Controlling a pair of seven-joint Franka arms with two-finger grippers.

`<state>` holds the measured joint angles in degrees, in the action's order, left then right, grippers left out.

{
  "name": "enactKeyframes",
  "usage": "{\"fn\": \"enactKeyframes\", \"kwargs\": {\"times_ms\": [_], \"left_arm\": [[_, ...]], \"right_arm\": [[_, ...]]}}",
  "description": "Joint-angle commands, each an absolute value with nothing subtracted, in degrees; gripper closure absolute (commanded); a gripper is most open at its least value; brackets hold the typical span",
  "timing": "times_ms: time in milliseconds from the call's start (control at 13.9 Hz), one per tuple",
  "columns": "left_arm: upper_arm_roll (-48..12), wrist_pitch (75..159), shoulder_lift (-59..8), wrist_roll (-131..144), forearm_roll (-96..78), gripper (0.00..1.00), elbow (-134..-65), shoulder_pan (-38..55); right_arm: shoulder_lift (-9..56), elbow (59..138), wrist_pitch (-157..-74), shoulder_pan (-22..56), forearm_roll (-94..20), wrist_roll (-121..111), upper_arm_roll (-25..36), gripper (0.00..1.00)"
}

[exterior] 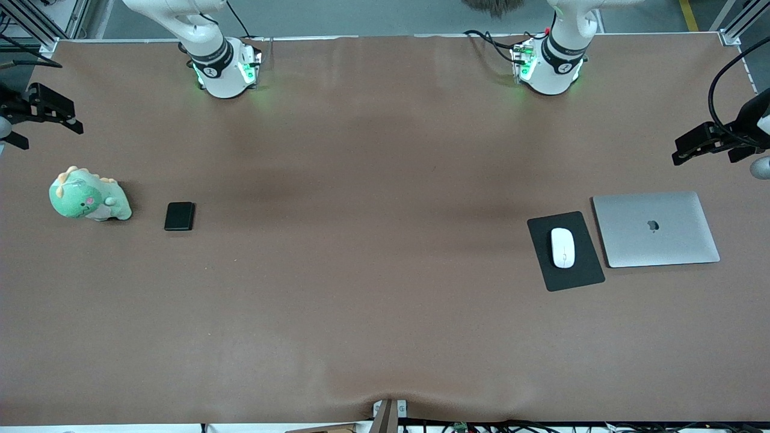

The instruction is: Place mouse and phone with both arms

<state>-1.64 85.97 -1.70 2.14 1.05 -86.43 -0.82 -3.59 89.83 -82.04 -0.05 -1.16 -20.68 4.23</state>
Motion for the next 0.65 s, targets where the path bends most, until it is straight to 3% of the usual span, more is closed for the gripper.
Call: {"fn": "enactKeyframes", "kwargs": {"times_ms": [0,574], "left_arm": [[-1.8,84.8,-1.6,3.1,1.0,0.0,-85.5,-0.7],[-2.0,84.7,-1.8,6.0,0.9,0.0,-85.6,-0.2]], "right_arm": [[-4.8,91.0,-82.6,-0.5,-0.5,-20.0,3.7,0.0],[-4.7,91.0,-83.6,-1.1,-0.4,-20.0,3.8,0.0]]}}
